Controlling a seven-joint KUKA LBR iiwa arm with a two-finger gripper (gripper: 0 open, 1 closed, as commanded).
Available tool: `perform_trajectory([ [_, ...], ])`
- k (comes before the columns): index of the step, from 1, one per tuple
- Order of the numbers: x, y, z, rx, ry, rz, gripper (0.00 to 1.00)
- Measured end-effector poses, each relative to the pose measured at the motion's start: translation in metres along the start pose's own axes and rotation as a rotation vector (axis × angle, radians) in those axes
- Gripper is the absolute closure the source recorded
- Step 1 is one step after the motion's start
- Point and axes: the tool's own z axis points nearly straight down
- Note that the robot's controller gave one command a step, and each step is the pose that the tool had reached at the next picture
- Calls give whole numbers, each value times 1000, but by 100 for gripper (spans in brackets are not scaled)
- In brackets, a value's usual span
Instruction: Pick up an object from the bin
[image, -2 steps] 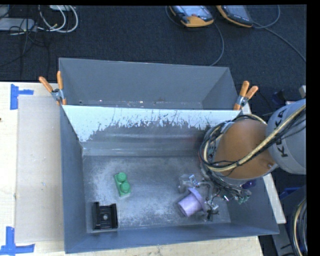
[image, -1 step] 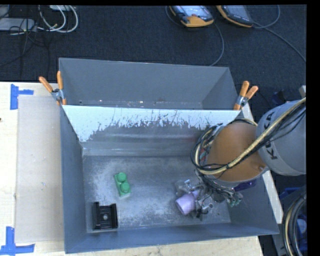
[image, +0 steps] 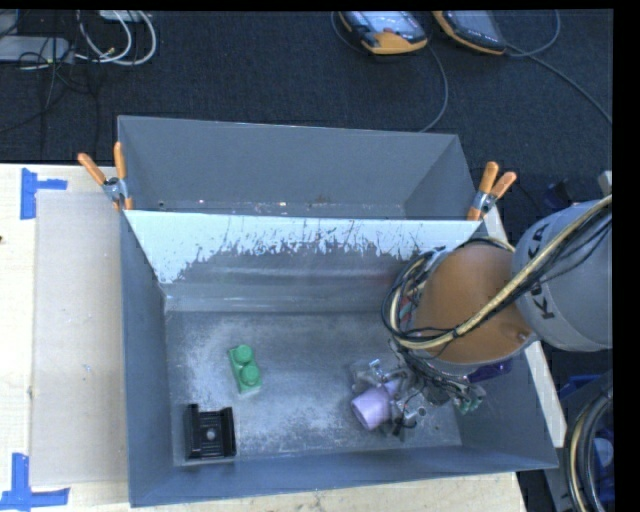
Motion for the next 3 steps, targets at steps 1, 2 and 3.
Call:
perform_trajectory([
  [1,2,1,-6,-3,5,0,100],
  [2,3,2,-26,-5,9,1,100],
  [3,1,2,-48,-2,4,2,100],
])
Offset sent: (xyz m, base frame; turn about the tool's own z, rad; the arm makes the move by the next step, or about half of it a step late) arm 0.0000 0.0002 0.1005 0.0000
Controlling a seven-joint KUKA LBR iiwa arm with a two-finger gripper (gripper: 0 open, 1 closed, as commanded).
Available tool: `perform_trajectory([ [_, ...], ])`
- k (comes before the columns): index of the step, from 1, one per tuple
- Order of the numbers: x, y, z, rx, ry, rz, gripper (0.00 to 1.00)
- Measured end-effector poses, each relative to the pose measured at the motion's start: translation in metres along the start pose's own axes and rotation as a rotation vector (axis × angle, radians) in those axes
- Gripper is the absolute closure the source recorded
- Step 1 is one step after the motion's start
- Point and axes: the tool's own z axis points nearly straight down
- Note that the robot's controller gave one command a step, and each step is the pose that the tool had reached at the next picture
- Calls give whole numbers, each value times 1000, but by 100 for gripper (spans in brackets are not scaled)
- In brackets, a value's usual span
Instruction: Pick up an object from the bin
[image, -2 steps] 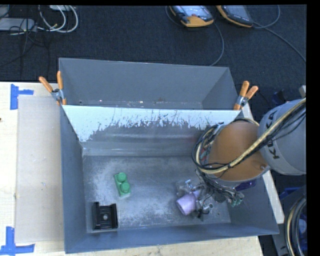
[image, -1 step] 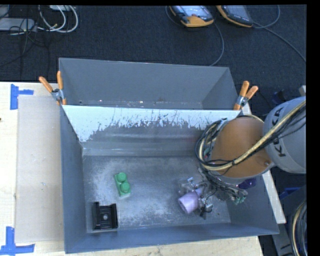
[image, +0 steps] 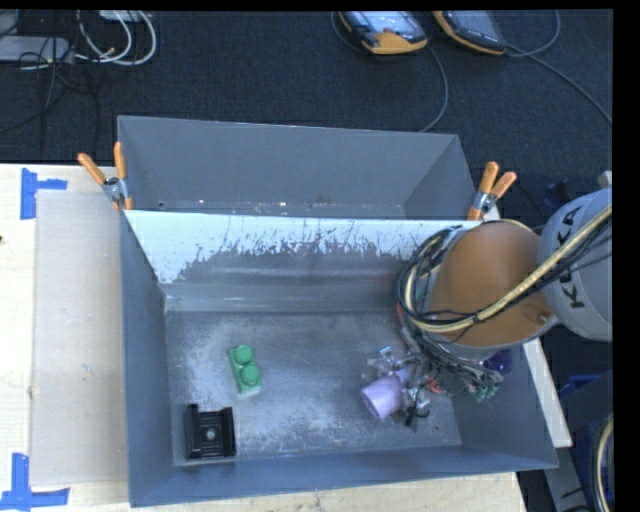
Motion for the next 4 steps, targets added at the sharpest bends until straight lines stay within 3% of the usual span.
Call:
perform_trajectory([
  [4,-1,0,-25,2,-3,3,100],
])
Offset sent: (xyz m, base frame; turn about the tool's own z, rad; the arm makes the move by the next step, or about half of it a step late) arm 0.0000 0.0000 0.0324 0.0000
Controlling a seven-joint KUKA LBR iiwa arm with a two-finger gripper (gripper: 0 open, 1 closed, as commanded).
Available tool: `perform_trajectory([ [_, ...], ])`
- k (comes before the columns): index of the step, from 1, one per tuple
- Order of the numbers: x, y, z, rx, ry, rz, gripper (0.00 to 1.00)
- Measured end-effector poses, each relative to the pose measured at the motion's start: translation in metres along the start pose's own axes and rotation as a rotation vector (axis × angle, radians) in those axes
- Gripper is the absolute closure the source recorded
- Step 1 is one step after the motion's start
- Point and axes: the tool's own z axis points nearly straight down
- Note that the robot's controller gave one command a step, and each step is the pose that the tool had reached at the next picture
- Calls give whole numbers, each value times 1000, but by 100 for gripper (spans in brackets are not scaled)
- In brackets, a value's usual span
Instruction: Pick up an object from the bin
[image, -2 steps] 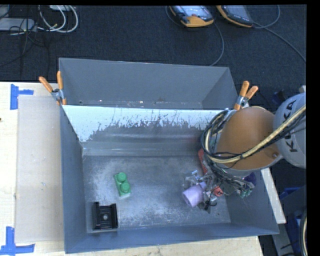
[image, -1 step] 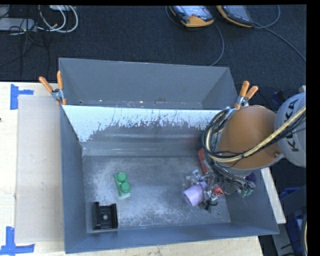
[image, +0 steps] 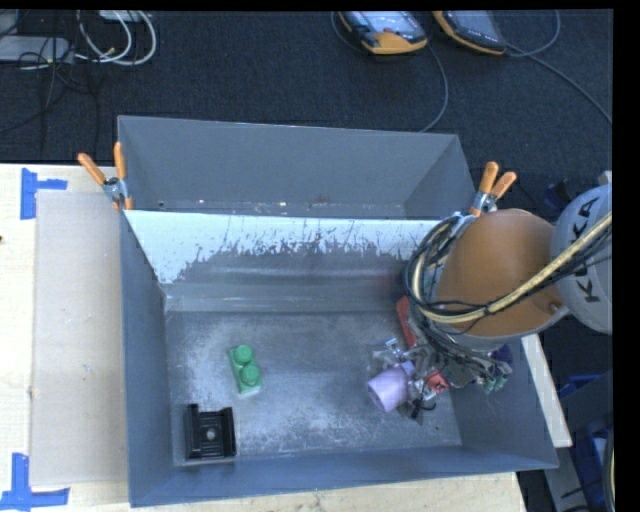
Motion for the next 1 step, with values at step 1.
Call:
perform_trajectory([
  [1,1,1,-4,-3,4,1,100],
])
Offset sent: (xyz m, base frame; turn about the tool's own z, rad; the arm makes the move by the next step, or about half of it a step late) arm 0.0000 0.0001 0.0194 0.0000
